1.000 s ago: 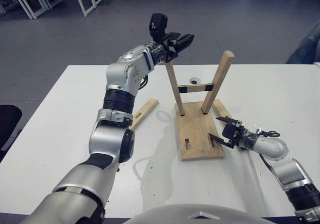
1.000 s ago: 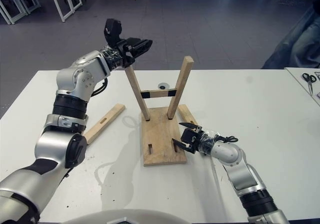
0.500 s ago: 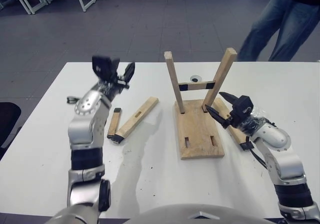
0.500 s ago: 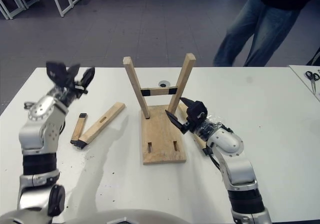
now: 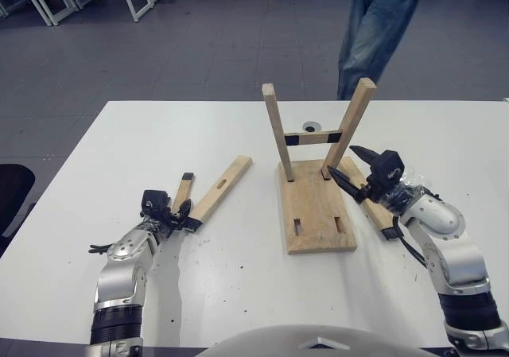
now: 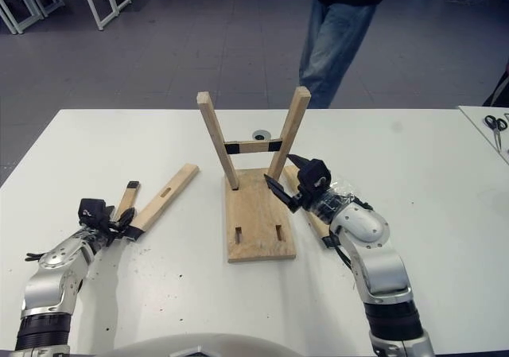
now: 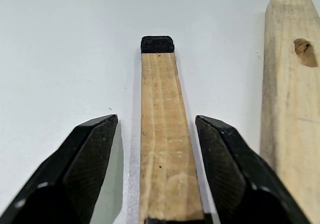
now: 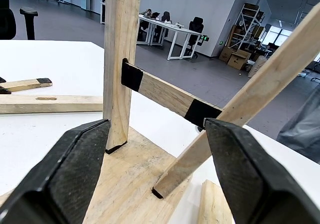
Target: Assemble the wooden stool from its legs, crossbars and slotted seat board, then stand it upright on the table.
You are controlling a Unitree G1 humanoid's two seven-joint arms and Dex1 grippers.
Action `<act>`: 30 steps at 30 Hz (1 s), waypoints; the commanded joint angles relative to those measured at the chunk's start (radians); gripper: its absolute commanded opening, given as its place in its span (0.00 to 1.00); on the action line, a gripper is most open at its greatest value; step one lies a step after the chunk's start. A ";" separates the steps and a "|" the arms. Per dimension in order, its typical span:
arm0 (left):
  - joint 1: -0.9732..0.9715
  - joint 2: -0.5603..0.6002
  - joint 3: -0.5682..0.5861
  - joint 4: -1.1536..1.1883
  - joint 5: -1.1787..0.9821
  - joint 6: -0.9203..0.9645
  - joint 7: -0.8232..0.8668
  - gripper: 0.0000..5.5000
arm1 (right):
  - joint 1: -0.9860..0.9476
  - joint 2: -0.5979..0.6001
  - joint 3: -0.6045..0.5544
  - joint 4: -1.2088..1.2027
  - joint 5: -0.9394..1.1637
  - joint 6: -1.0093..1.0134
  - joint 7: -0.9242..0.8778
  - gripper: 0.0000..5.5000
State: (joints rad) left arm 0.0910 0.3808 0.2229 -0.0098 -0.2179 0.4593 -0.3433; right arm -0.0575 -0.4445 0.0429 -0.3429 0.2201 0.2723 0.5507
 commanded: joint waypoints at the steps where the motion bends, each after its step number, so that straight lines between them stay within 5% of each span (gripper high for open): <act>1: 0.029 0.016 -0.024 -0.013 0.012 0.107 0.011 0.49 | 0.000 -0.014 -0.002 -0.001 -0.008 0.014 0.005 0.63; 9: -0.002 0.001 -0.028 -0.035 0.032 0.101 0.058 0.26 | 0.006 0.018 -0.043 -0.050 0.173 0.172 0.025 0.63; 13: -0.016 -0.008 -0.021 -0.048 0.030 0.014 0.063 0.24 | 0.005 0.030 -0.062 -0.090 0.289 0.290 0.015 0.74; 18: -0.070 -0.047 0.008 -0.090 0.015 -0.429 0.006 0.24 | -0.012 0.068 -0.136 -0.115 0.512 0.479 -0.031 0.84; 25: -0.093 -0.067 -0.198 -0.195 0.057 -0.701 -0.147 0.24 | -0.127 0.138 -0.261 -0.076 1.056 0.687 -0.189 0.84; 30: -0.143 -0.059 -0.317 -0.262 0.080 -0.677 -0.201 0.24 | -0.242 0.177 -0.234 -0.009 1.163 0.680 -0.306 0.84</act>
State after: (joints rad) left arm -0.0230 0.3102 -0.0597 -0.2476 -0.1574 -0.2399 -0.5245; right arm -0.2520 -0.2854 -0.2092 -0.3720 1.3605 0.9543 0.2819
